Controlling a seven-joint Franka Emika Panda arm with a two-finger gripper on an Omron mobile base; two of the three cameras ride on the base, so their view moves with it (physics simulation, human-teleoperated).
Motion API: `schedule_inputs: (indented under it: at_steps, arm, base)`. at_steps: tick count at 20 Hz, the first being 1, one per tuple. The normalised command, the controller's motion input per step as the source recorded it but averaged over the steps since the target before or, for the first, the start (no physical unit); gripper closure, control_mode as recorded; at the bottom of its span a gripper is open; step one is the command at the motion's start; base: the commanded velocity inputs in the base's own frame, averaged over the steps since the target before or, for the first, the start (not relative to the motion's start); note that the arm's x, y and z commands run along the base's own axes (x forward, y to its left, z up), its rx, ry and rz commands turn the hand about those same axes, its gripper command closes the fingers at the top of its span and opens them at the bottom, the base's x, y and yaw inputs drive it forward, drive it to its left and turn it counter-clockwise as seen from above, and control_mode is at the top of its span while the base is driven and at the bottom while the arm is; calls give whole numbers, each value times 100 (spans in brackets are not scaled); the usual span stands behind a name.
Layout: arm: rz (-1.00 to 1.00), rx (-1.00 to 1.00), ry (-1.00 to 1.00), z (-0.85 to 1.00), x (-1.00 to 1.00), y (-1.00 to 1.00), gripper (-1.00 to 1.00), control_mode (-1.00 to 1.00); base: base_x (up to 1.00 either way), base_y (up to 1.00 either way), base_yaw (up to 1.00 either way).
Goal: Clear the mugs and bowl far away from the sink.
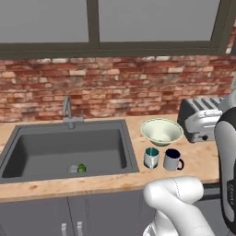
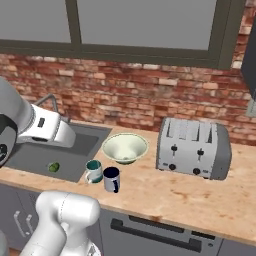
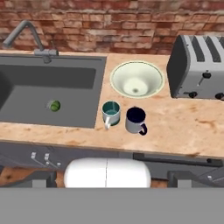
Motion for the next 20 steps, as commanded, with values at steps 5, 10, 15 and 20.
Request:
schedule_inputs:
  at_steps: [5,10,15,20]
  arm:
    - [0,0,0,0,0,0,-100,100]
    - [0,0,0,0,0,0,-100,100]
    - [0,0,0,0,0,0,-100,100]
    - [0,0,0,0,0,0,-100,100]
  base:
    - [-1,24,-21]
    - [-5,36,-21]
    - [-32,58,-22]
    - [-6,2,-5]
